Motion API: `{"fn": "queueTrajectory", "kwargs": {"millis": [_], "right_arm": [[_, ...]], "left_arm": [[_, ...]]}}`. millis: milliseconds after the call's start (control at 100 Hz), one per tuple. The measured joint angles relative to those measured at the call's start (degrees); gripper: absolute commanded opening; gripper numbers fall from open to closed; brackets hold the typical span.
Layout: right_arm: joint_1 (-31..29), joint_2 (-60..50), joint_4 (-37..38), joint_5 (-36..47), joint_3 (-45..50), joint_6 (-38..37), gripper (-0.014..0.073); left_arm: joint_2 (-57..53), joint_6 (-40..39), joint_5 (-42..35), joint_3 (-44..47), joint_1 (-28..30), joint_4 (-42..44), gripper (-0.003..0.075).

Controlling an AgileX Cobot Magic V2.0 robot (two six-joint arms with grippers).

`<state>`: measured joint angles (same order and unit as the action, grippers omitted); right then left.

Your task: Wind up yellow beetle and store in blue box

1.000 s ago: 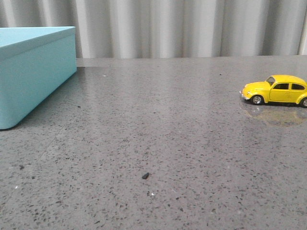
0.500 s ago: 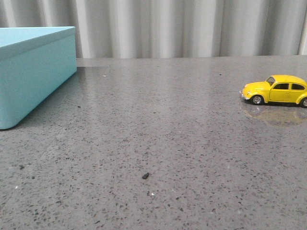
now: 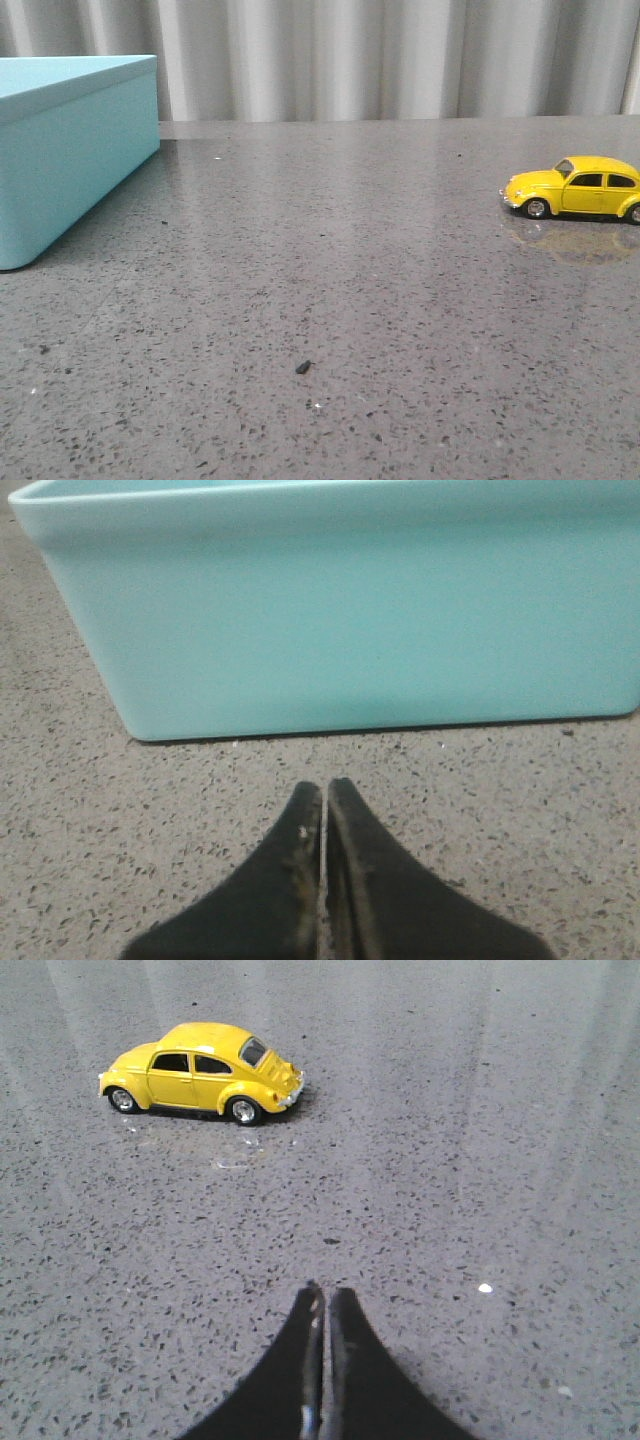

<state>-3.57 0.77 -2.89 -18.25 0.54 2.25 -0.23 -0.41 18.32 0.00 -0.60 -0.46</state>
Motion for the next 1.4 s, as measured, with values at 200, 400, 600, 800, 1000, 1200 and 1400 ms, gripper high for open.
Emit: {"fn": "queueTrajectory", "kwargs": {"millis": [200, 400, 600, 800, 1000, 1200, 1400], "right_arm": [[0.0, 0.0, 0.0, 0.0, 0.0, 0.0, -0.0062], [0.0, 0.0, 0.0, 0.47, 0.0, 0.0, -0.0062], [0.0, 0.0, 0.02, 1.26, 0.0, 0.0, -0.0062], [0.0, 0.0, 0.02, 1.61, 0.0, 0.0, -0.0062], [0.0, 0.0, 0.12, 3.45, 0.0, 0.0, -0.0062], [0.0, 0.0, 0.12, 3.89, 0.0, 0.0, -0.0062], [0.0, 0.0, 0.12, 6.57, 0.0, 0.0, -0.0062]], "left_arm": [[0.0, 0.0, -0.12, 0.0, 0.0, -0.22, -0.0021], [0.0, 0.0, -0.51, 0.0, 0.0, -0.22, -0.0021], [0.0, 0.0, -3.55, 0.0, 0.0, -0.34, -0.0021], [0.0, 0.0, -5.94, 0.0, 0.0, -3.18, -0.0021], [0.0, 0.0, -5.94, 0.0, 0.0, -3.67, -0.0021], [0.0, -0.08, -6.34, 0.0, 0.0, -3.8, -0.0021], [0.0, -0.08, -6.92, 0.0, 0.0, -3.8, -0.0021]]}}
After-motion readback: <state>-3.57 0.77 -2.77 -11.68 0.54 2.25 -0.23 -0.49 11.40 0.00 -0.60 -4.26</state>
